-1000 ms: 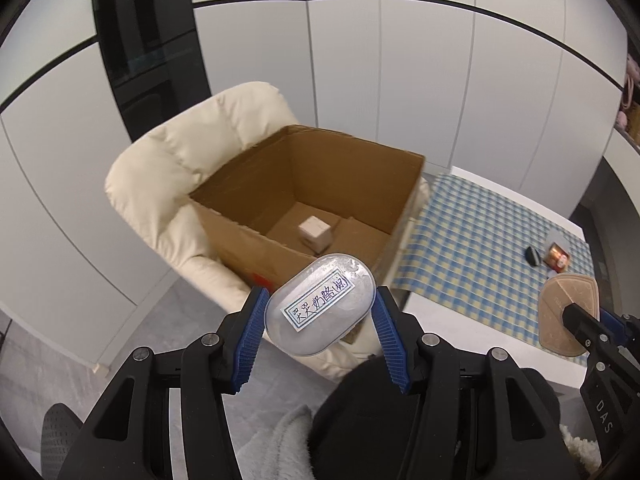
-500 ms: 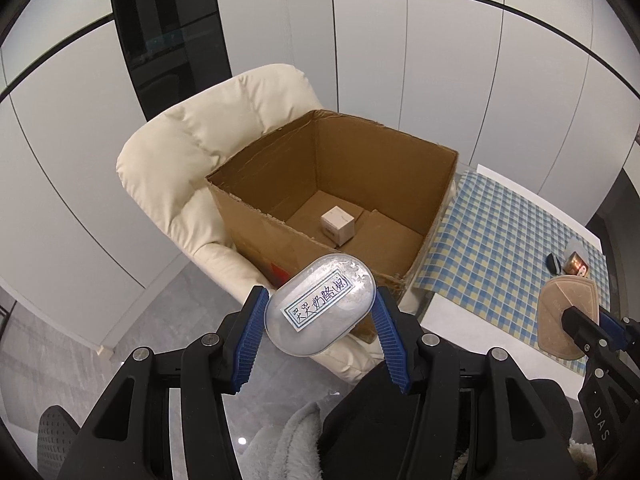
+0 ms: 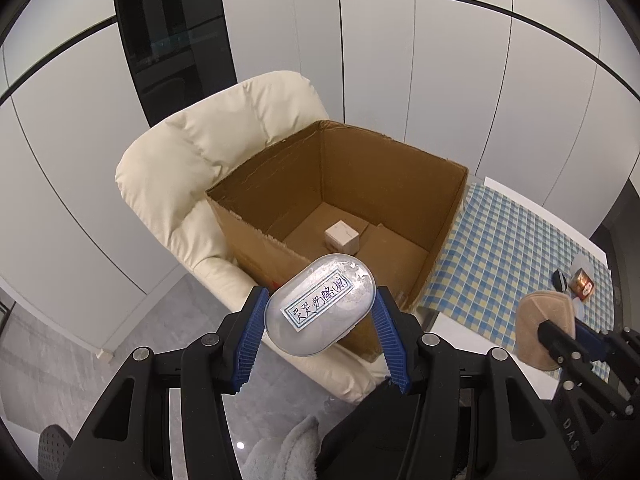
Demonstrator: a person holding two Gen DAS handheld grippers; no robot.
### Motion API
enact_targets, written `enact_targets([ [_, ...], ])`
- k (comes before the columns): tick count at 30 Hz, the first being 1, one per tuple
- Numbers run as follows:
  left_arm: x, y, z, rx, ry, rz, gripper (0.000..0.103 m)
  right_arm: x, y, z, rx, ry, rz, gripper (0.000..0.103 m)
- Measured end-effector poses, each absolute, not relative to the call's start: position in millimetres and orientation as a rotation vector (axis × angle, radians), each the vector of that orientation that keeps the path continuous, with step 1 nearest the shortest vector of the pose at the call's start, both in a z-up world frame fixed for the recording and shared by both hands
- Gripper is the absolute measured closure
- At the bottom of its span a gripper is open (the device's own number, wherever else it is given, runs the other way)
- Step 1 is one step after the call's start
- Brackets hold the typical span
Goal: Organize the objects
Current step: 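Move the clear case with the left tool over the box while the right tool brings the sponge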
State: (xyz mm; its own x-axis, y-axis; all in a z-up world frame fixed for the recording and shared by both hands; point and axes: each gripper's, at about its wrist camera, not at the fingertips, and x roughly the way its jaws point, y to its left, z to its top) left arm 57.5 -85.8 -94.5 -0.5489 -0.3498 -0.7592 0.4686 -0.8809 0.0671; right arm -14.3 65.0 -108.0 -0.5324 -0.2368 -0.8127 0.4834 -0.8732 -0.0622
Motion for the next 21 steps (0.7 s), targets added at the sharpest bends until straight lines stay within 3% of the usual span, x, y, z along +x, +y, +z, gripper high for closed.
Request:
enact_targets([
  [21,-10,-125,-121,1.164,0.242,-2.337,0.049,-88,14,-121,1.183,0.391,-2.371,0.085],
])
